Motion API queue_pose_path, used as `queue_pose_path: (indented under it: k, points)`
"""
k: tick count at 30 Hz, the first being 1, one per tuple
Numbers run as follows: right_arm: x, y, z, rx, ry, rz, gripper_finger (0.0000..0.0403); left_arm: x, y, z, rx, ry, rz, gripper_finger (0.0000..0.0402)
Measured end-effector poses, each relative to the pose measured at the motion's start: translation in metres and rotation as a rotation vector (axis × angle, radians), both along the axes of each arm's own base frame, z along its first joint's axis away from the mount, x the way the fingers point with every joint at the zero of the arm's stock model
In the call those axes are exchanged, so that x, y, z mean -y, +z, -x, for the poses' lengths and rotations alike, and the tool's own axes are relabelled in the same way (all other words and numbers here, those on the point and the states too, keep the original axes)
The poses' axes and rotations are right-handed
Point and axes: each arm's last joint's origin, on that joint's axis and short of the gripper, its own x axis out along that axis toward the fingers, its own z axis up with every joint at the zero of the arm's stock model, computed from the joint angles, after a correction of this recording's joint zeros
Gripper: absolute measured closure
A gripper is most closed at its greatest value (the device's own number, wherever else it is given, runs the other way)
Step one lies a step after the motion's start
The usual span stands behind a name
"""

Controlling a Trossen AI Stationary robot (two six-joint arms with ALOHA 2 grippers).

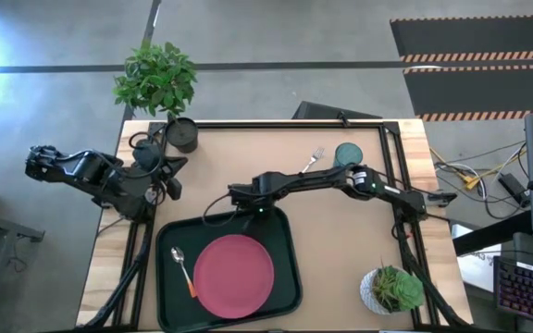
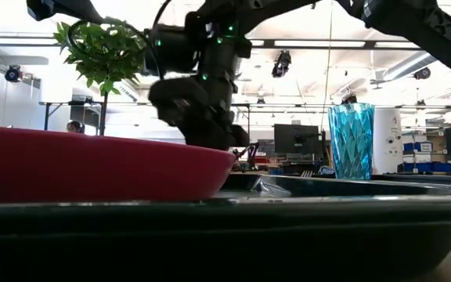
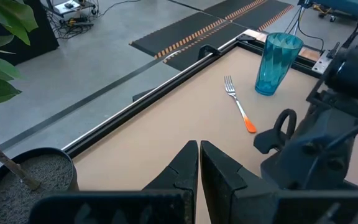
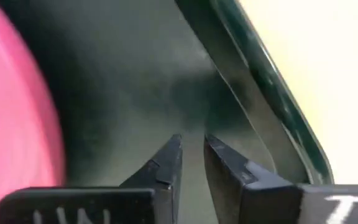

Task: Pick and place plate/cup/fork/spoon on tray
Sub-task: Adjust the black tray

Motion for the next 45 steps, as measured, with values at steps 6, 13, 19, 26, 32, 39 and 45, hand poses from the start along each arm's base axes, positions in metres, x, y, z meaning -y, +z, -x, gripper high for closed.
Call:
queue_pose_path:
  k: [6,13,19,26,32,39,45]
  points:
    - [0.001,-0.006,0.009,-0.105,0.010,0.084,0.0389,0.000,0.000,0.000,0.001,0.000,0.000,0.0402]
    - [0.008,-0.010,0.026,-0.275,0.005,0.163,0.0394,0.000,0.000,0.000,0.002,0.000,0.001,0.0402]
    - [0.008,-0.016,0.037,-0.382,0.014,0.165,0.0394,0.000,0.000,0.001,0.006,0.001,0.003,0.0402]
    - [0.008,-0.018,0.043,-0.438,0.028,0.187,0.0394,0.000,0.001,0.001,0.009,0.002,0.005,0.0402]
    - [0.010,-0.007,0.046,-0.444,0.030,0.247,0.0394,0.000,0.001,0.001,0.009,0.001,0.005,0.0402]
    - [0.008,0.067,0.049,-0.226,-0.049,0.260,0.0394,0.000,0.000,0.001,0.008,0.002,0.005,0.0402]
    - [0.011,0.131,0.073,-0.065,-0.103,0.370,0.0394,0.000,0.000,0.000,0.008,0.002,0.006,0.0402]
